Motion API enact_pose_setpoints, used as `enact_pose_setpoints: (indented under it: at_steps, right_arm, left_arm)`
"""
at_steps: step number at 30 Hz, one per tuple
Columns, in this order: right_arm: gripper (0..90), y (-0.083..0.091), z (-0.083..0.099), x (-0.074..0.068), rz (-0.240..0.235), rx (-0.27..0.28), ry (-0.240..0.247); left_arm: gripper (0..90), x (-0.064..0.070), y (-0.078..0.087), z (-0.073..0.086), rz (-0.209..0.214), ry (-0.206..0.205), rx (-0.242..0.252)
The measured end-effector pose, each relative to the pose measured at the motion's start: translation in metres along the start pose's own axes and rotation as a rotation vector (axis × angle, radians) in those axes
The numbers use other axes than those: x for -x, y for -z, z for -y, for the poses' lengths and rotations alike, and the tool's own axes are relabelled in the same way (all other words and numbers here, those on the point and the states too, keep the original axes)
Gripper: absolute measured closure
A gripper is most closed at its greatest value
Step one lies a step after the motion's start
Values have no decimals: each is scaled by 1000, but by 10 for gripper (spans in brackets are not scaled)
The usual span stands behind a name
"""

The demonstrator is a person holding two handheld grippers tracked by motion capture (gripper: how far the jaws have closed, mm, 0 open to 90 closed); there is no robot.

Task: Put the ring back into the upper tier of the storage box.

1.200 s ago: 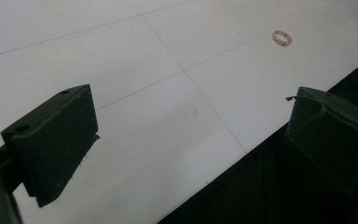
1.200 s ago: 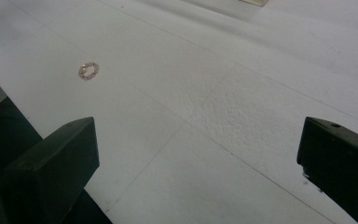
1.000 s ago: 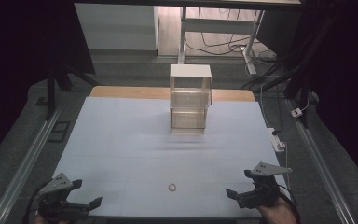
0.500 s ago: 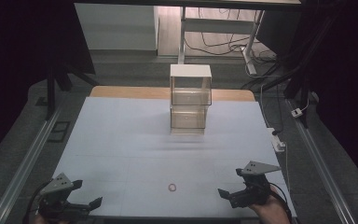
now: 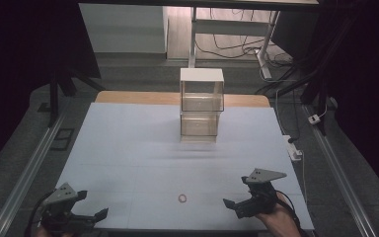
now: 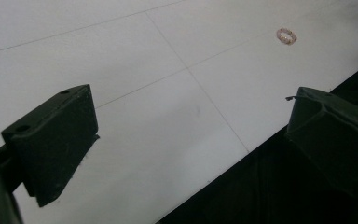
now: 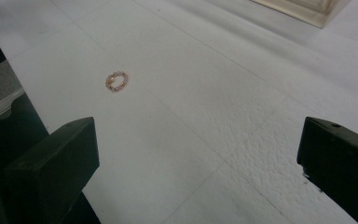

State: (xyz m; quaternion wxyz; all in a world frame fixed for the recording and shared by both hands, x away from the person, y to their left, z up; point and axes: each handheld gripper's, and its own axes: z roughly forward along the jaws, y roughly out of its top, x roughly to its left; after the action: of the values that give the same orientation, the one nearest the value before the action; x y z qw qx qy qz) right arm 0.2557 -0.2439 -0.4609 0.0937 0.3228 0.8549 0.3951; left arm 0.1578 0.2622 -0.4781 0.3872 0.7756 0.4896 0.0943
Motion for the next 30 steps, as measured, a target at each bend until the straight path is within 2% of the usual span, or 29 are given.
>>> enact_pose_setpoints:
  at_steps: [6,11,23,30]
  right_arm:
    - [0,-9,-6,-2,-12,-8,30]
    - [0,-18,-12,-5,-33,-24,28]
    - [0,-38,-24,-9,-85,-25,20]
    - [0,-53,-33,-13,-102,-49,41]
  left_arm:
    - [20,-1,0,0,3,6,1]
    - [21,-1,0,0,1,5,-1]
    - [23,-2,0,0,4,14,-2]
    - [23,-2,0,0,6,16,-3]
